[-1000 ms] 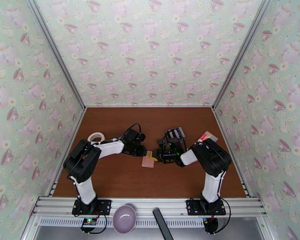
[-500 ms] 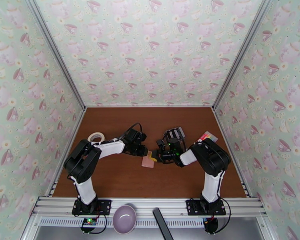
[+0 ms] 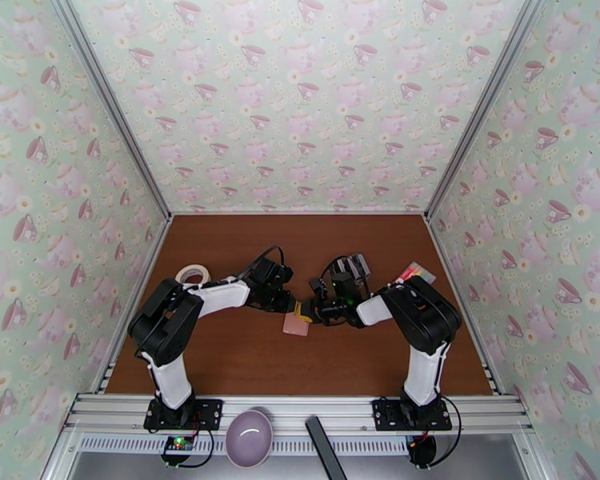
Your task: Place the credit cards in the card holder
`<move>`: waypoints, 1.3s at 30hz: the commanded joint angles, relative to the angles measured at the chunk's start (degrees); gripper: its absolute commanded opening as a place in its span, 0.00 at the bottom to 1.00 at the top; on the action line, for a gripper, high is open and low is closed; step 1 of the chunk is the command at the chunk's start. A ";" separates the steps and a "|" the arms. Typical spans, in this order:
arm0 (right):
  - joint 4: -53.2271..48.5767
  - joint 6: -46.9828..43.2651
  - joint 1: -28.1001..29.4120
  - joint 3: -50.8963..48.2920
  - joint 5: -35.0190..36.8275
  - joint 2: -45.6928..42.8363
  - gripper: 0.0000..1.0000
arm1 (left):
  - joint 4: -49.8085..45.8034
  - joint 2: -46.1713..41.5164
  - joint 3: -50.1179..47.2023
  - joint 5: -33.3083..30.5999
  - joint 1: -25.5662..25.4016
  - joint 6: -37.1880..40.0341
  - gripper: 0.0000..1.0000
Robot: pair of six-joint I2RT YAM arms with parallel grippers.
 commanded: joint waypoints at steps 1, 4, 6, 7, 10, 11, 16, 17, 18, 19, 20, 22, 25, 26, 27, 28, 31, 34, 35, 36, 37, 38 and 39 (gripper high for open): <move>-12.11 -4.73 0.89 0.18 6.88 1.89 0.03 | 0.19 1.25 1.13 -0.48 -0.37 -0.74 0.19; -15.42 -6.48 1.53 0.82 8.62 2.66 0.02 | 0.20 1.06 1.14 -0.47 -0.41 -0.83 0.19; -17.52 -7.51 2.09 1.37 9.95 3.35 0.02 | 0.19 1.07 1.06 -0.48 -0.35 -0.83 0.19; -18.82 -8.02 2.42 1.79 10.65 3.89 0.02 | 0.19 1.07 1.17 -0.51 -0.44 -0.83 0.19; -23.17 -9.81 3.22 2.84 13.70 4.94 0.02 | 0.15 1.07 1.09 -0.49 -0.41 -0.92 0.19; -25.26 -10.68 3.51 3.29 15.40 5.13 0.02 | 0.19 0.97 1.09 -0.51 -0.41 -0.92 0.19; -29.69 -11.67 5.43 3.99 18.48 7.97 0.02 | 0.45 1.05 1.07 -0.43 -0.37 -1.01 0.20; -29.65 -11.43 5.75 3.69 18.82 8.66 0.02 | 0.46 1.06 1.09 -0.47 -0.38 -1.09 0.20; -29.63 -11.31 6.02 3.50 19.13 9.03 0.02 | 0.46 1.06 1.09 -0.47 -0.34 -1.05 0.20; -30.15 -11.48 6.37 3.37 19.86 9.39 0.02 | 0.45 0.99 1.09 -0.43 -0.40 -1.09 0.21; -30.51 -11.65 6.46 3.11 20.65 9.64 0.03 | 0.46 0.98 1.09 -0.44 -0.41 -1.07 0.21; -31.44 -11.93 6.47 2.54 22.24 9.77 0.03 | 0.38 0.90 1.14 -0.43 -0.36 -1.10 0.21; -26.21 -10.60 6.48 0.56 19.23 8.64 0.07 | 0.37 0.90 1.27 -0.29 -0.35 -1.01 0.21; -23.62 -9.75 6.50 -0.35 18.60 7.13 0.10 | 0.34 0.96 1.35 -0.32 -0.34 -1.00 0.21; -20.45 -8.69 6.46 -1.50 17.81 4.63 0.15 | 0.33 0.92 1.44 -0.24 -0.22 -1.01 0.21; -19.77 -8.42 6.49 -1.31 17.19 2.01 0.19 | 0.37 0.85 1.45 -0.24 -0.10 -1.14 0.21; -23.67 -10.30 6.35 2.66 15.44 -4.94 0.30 | 0.81 0.42 1.60 0.09 0.13 -1.49 0.22; -30.17 -13.15 6.18 7.00 17.46 -11.70 0.40 | 0.72 -0.43 2.02 0.47 0.27 -1.58 0.23; -32.23 -14.06 6.08 8.18 18.45 -13.56 0.42 | 0.59 -0.87 2.05 0.28 0.27 -1.67 0.23; -34.33 -15.26 5.92 9.31 19.11 -15.68 0.44 | 0.47 -1.45 2.13 0.27 0.40 -1.71 0.23; -37.38 -16.52 5.67 10.72 20.61 -17.12 0.44 | 0.29 -2.09 2.06 0.23 0.42 -1.74 0.24; -40.09 -17.71 5.51 11.64 22.53 -18.43 0.44 | 0.19 -2.84 2.05 0.19 0.47 -1.86 0.25; -43.02 -19.44 5.42 12.40 25.24 -19.77 0.44 | 0.11 -3.83 1.79 0.00 0.61 -1.96 0.26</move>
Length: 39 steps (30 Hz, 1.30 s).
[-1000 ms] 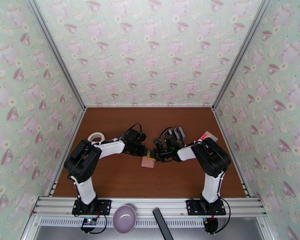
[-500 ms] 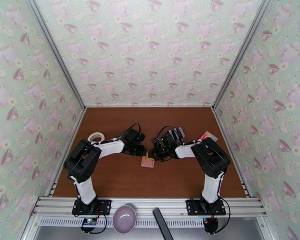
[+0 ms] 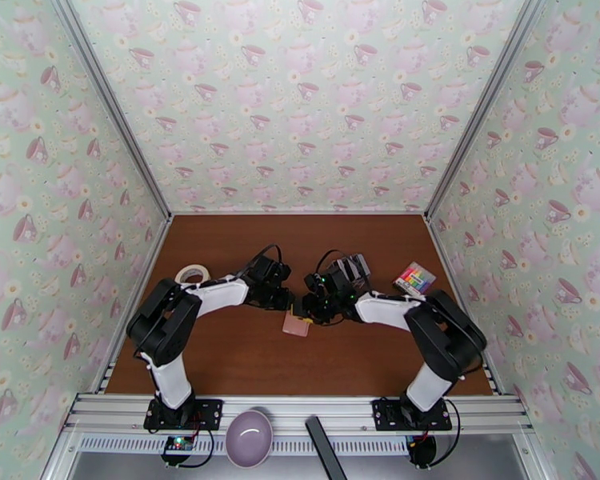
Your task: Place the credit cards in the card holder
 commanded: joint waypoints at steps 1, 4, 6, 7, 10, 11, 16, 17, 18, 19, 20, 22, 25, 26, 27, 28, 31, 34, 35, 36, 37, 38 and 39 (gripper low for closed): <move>-13.00 -6.53 -0.60 3.95 9.81 -5.48 0.44 | 0.56 -4.09 0.63 0.42 -0.09 -0.67 0.26; -16.73 -9.12 -1.32 2.87 16.16 -8.58 0.47 | 0.30 -7.86 -0.82 -0.80 0.50 -0.86 0.27; -17.83 -11.17 -1.67 1.46 22.05 -11.57 0.56 | 0.61 -10.91 -2.19 -2.04 0.98 -0.79 0.29; -17.86 -12.27 -2.15 0.60 23.90 -13.29 0.62 | 0.65 -12.59 -3.59 -3.23 1.23 -0.61 0.31; -18.20 -14.82 -4.72 -1.23 29.60 -18.61 0.70 | 0.45 -17.66 -6.62 -7.16 3.17 1.07 0.45; -18.56 -15.69 -5.65 -1.54 31.29 -20.11 0.72 | 0.08 -19.27 -7.22 -8.35 4.34 1.68 0.50; -19.71 -20.80 -10.50 -3.47 43.77 -28.51 0.89 | -0.34 -28.30 -12.35 -12.87 14.10 4.86 0.74; -19.39 -21.81 -11.48 -3.97 46.63 -29.70 0.90 | -0.38 -29.80 -13.35 -13.78 15.86 5.26 0.76; -18.70 -22.73 -12.59 -4.60 49.43 -30.96 0.93 | -0.29 -31.23 -14.43 -15.22 17.42 5.75 0.79; -18.18 -23.02 -14.28 -5.07 50.72 -31.90 0.95 | -0.05 -32.43 -15.32 -16.77 18.43 5.98 0.82; -17.80 -22.89 -16.92 -5.35 50.16 -32.48 0.95 | 0.15 -33.40 -16.16 -18.66 19.29 6.03 0.83; -15.44 -23.79 -20.96 -6.45 49.16 -33.07 0.96 | 1.69 -34.42 -17.66 -22.18 20.34 6.06 0.85; -7.30 -27.10 -24.19 -10.77 50.17 -33.98 0.97 | 5.43 -34.74 -20.30 -26.33 22.24 6.26 0.85; -5.43 -28.02 -25.55 -11.76 49.81 -33.85 0.97 | 7.04 -34.80 -21.25 -26.17 23.17 7.02 0.84; -4.65 -28.20 -26.90 -12.07 49.83 -33.20 0.97 | 8.98 -34.82 -22.43 -27.44 23.32 8.13 0.82; -3.98 -28.29 -28.22 -12.26 50.25 -32.38 0.98 | 10.00 -34.81 -23.13 -28.59 23.45 8.54 0.80; 2.09 -31.40 -30.83 -14.26 49.14 -29.08 0.97 | 14.98 -36.18 -25.35 -28.61 23.72 11.81 1.00; 13.44 -36.09 -30.87 -19.18 48.98 -27.02 0.98 | 21.24 -41.45 -29.66 -30.83 23.70 16.50 1.00; 16.30 -37.27 -30.97 -20.28 49.81 -26.06 0.98 | 23.22 -43.82 -31.64 -31.71 23.88 18.00 1.00; 18.24 -38.48 -31.11 -20.70 50.50 -25.02 0.98 | 25.82 -45.42 -33.67 -32.05 24.30 19.05 1.00; 19.32 -38.73 -31.08 -20.65 50.69 -24.01 0.98 | 26.09 -46.11 -34.27 -31.69 25.09 18.94 1.00; 20.13 -38.55 -31.29 -20.32 50.32 -22.72 0.99 | 26.22 -46.13 -34.33 -31.66 25.78 18.83 1.00; 21.26 -38.79 -31.40 -20.19 49.37 -21.49 0.99 | 25.34 -45.64 -33.84 -31.14 26.56 19.03 1.00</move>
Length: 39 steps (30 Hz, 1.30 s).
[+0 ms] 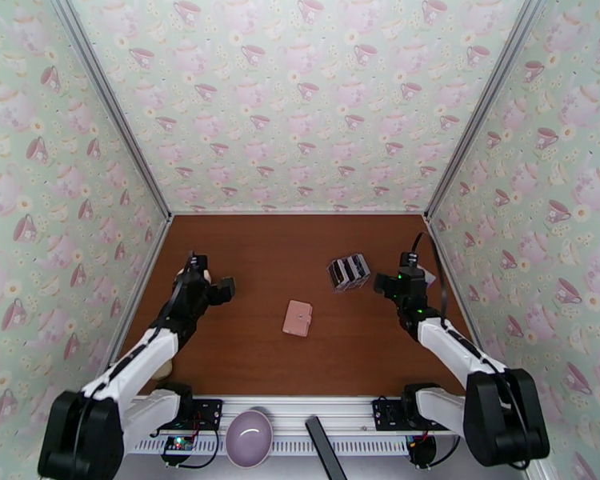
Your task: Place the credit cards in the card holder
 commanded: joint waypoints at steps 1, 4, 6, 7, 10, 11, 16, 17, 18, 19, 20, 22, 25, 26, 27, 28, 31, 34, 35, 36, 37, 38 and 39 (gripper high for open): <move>10.85 -3.75 -0.45 0.03 0.24 3.12 0.99 | 4.56 0.19 -0.18 -1.81 2.08 3.66 1.00; 15.77 -4.16 -0.54 -1.19 -0.27 5.58 0.99 | 4.33 -1.67 -1.58 -2.76 2.15 5.01 1.00; 18.70 -4.26 -0.53 -2.13 -0.49 6.49 1.00 | 5.92 -3.32 -3.83 -3.97 2.38 5.57 1.00; 20.05 -4.63 -0.53 -2.79 -1.25 6.51 1.00 | 6.85 -3.70 -4.75 -4.23 2.50 5.65 1.00; 29.08 -5.59 -0.53 -6.00 -2.60 6.34 1.00 | 15.57 -3.28 -9.44 -4.23 3.65 6.68 1.00; 30.57 -6.10 -0.62 -6.28 -3.44 6.71 1.00 | 20.16 -2.58 -11.52 -2.94 4.24 6.67 1.00; 36.01 -7.11 -0.75 -7.02 -6.79 8.70 1.00 | 30.82 3.83 -13.30 3.06 5.81 7.62 1.00; 38.15 -6.76 -1.09 -7.39 -7.97 9.84 1.00 | 31.60 5.28 -12.61 3.65 5.88 7.80 1.00; 40.84 -6.71 -1.18 -8.04 -8.60 11.48 1.00 | 32.80 6.52 -12.23 4.35 6.29 7.66 1.00; 43.94 -6.47 -1.23 -8.54 -8.88 13.59 1.00 | 34.79 7.85 -12.14 5.62 6.86 7.27 1.00; 45.88 -6.45 -1.24 -8.62 -8.87 15.31 1.00 | 37.33 9.42 -12.18 6.26 7.16 7.09 1.00; 45.72 -6.43 -1.32 -7.78 -9.15 17.18 1.00 | 39.31 12.30 -11.24 7.21 7.52 6.84 1.00; 45.13 -6.13 -1.87 -6.83 -9.95 18.36 1.00 | 37.36 14.53 -8.68 7.20 7.54 8.62 1.00; 44.73 -6.00 -2.02 -6.88 -10.05 18.19 1.00 | 38.98 15.22 -8.92 6.95 7.63 9.31 1.00; 45.20 -6.20 -2.04 -6.97 -10.40 18.30 1.00 | 39.23 15.59 -8.79 6.54 7.62 9.47 1.00; 45.30 -6.20 -2.03 -7.02 -10.47 18.30 1.00 | 38.25 15.64 -8.35 6.60 7.69 9.75 1.00; 44.73 -6.02 -2.05 -6.66 -10.38 18.36 1.00 | 39.74 17.27 -7.57 6.30 7.62 11.18 1.00; 44.62 -6.10 -2.03 -6.75 -10.45 18.33 1.00 | 43.92 21.61 -6.92 5.35 7.65 12.03 1.00; 44.62 -6.10 -2.03 -6.71 -10.64 18.40 1.00 | 44.63 23.06 -6.56 5.43 7.59 12.13 1.00; 44.65 -6.36 -2.03 -6.74 -10.97 18.33 1.00 | 44.09 24.16 -5.92 5.58 7.76 12.23 1.00; 44.64 -6.38 -2.03 -6.73 -11.03 18.37 1.00 | 43.73 25.12 -5.23 5.68 7.70 12.33 1.00; 44.66 -6.36 -2.03 -6.76 -11.02 18.32 1.00 | 43.51 26.13 -4.73 5.85 7.74 12.41 1.00; 44.62 -6.37 -2.01 -6.70 -11.01 18.33 1.00 | 43.49 27.38 -4.07 6.12 7.71 12.59 1.00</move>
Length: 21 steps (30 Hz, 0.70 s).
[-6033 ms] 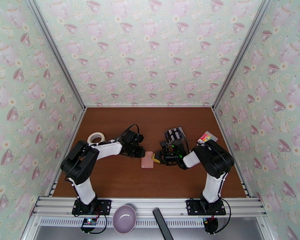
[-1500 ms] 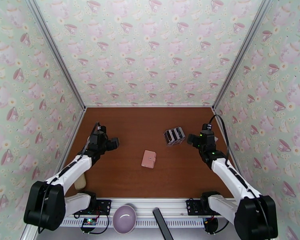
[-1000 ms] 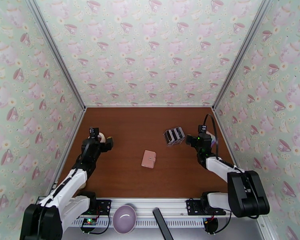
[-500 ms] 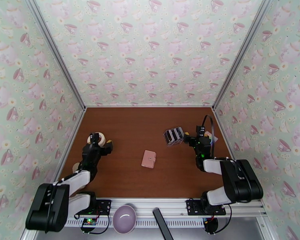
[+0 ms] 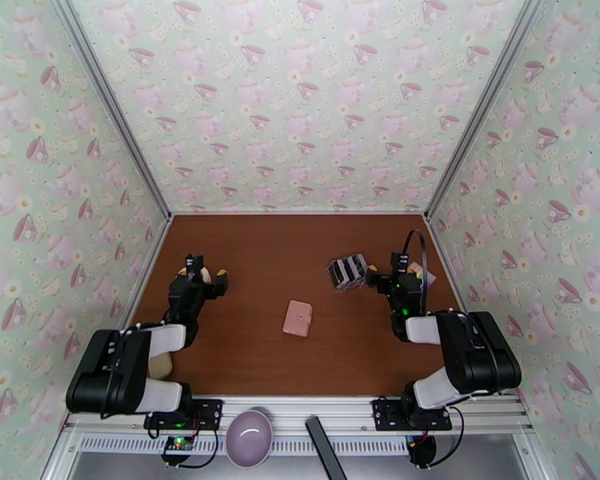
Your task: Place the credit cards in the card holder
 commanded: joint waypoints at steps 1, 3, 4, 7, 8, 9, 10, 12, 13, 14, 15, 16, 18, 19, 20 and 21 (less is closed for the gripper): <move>1.01 -0.48 -0.28 0.69 -0.97 0.31 1.00 | 2.81 3.44 2.27 0.49 0.35 1.42 1.00; 0.83 -0.33 -0.28 0.81 -0.81 0.37 1.00 | 3.80 3.75 1.65 0.15 0.38 1.13 1.00; 0.77 -0.24 -0.28 0.84 -0.81 0.44 1.00 | 4.44 4.14 1.57 -0.02 0.31 1.04 1.00; 0.60 -0.22 -0.30 0.95 -0.76 0.39 1.00 | 3.84 4.12 1.83 -0.58 0.57 0.60 1.00; 0.44 -0.14 -0.28 1.07 -0.66 0.40 1.00 | 3.92 4.12 1.85 -0.58 0.52 0.60 1.00; 0.43 -0.19 -0.32 1.09 -0.62 0.37 1.00 | 3.63 4.08 1.84 -0.71 0.54 0.68 1.00; 0.31 -0.18 -0.36 1.06 -0.50 0.45 1.00 | 3.69 4.08 1.85 -0.74 0.50 0.69 1.00; 0.34 -0.05 -0.31 1.10 -0.15 0.45 1.00 | 3.83 4.09 1.83 -0.76 0.50 0.68 1.00; 0.30 -0.06 -0.36 1.09 -0.14 0.38 1.00 | 3.86 4.06 1.79 -0.78 0.55 0.70 1.00; 0.34 -0.11 -0.31 1.04 -0.14 0.38 1.00 | 3.93 4.01 1.83 -0.75 0.51 0.68 1.00; 0.42 -0.03 -0.34 1.03 -0.05 0.40 1.00 | 4.01 4.00 1.68 -0.76 0.55 0.68 1.00; 0.43 -0.13 -0.32 1.10 -0.05 0.37 1.00 | 3.99 3.98 1.74 -0.76 0.49 0.69 1.00; 0.50 -0.16 -0.37 0.95 0.04 0.42 1.00 | 4.06 3.99 1.76 -0.75 0.56 0.68 1.00; 0.69 -0.14 -0.37 0.88 0.17 0.28 1.00 | 4.06 3.99 1.71 -0.71 0.51 0.62 1.00; 0.84 -0.15 -0.33 0.74 0.30 0.25 1.00 | 4.06 3.99 1.68 -0.72 0.56 0.68 1.00; 0.72 -0.05 -0.35 0.83 0.33 0.33 1.00 | 4.06 3.99 1.71 -0.76 0.55 0.68 1.00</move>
